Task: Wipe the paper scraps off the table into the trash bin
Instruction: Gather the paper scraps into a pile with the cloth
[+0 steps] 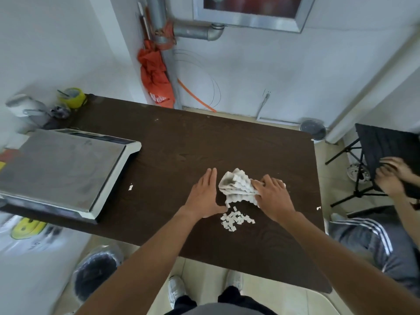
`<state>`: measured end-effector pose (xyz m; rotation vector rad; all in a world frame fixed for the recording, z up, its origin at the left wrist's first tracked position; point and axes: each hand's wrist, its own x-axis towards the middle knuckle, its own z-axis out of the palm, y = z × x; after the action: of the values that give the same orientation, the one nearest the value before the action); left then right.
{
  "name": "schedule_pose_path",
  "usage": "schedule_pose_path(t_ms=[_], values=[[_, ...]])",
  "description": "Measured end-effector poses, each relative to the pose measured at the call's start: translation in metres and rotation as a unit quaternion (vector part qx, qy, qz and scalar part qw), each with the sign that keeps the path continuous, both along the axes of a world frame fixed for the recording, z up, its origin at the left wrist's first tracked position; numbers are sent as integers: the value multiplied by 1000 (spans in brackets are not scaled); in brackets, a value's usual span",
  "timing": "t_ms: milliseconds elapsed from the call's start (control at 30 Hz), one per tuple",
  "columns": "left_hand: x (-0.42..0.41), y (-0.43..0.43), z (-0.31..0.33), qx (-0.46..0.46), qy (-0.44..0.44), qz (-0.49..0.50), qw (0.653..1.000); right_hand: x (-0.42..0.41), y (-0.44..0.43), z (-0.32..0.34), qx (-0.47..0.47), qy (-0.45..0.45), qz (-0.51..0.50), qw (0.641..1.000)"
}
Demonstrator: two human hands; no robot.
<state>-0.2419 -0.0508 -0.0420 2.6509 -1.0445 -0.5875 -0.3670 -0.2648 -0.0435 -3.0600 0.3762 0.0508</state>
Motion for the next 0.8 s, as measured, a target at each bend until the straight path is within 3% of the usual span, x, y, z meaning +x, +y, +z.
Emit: schedule_pose_path(t_ms=[133, 267, 533, 800], values=[[-8, -38, 11, -10, -61, -142, 988, -12, -2, -1, -25, 31, -28, 999], [-23, -66, 9, 30, -83, -217, 972, -34, 11, -15, 15, 73, -104, 992], [-12, -75, 5, 38, -101, -257, 960, -40, 43, -25, 61, 103, -180, 976], [4, -34, -4, 25, -59, -210, 976, -29, 56, -30, 65, 98, -131, 984]])
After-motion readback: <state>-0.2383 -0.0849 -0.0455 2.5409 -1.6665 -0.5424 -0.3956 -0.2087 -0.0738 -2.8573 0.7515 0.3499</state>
